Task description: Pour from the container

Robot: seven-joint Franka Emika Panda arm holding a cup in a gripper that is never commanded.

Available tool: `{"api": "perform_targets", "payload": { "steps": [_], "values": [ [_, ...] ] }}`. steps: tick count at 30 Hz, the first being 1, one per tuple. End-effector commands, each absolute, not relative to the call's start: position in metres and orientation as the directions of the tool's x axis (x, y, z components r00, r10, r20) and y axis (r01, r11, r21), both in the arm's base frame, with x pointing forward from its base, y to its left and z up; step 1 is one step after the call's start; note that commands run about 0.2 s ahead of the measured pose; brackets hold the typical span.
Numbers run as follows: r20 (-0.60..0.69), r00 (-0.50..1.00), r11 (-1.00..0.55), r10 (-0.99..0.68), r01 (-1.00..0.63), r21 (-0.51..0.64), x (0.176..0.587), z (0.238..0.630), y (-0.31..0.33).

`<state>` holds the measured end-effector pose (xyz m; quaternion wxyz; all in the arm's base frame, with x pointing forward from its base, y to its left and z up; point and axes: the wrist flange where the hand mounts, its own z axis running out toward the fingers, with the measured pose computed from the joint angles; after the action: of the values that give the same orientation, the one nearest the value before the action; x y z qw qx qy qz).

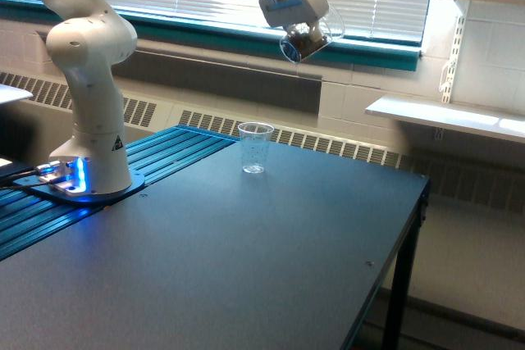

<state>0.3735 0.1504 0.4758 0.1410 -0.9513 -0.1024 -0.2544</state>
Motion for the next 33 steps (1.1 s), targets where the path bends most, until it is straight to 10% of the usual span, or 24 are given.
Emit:
{"api": "perform_targets", "payload": {
  "steps": [1,33],
  "values": [
    [0.555,0.819,-0.933,0.145,0.3,-0.199,0.359,0.49,0.142],
    [0.442,0.883,-0.951,0.159,0.257,-0.17,0.271,0.423,0.128]
  ]
}}
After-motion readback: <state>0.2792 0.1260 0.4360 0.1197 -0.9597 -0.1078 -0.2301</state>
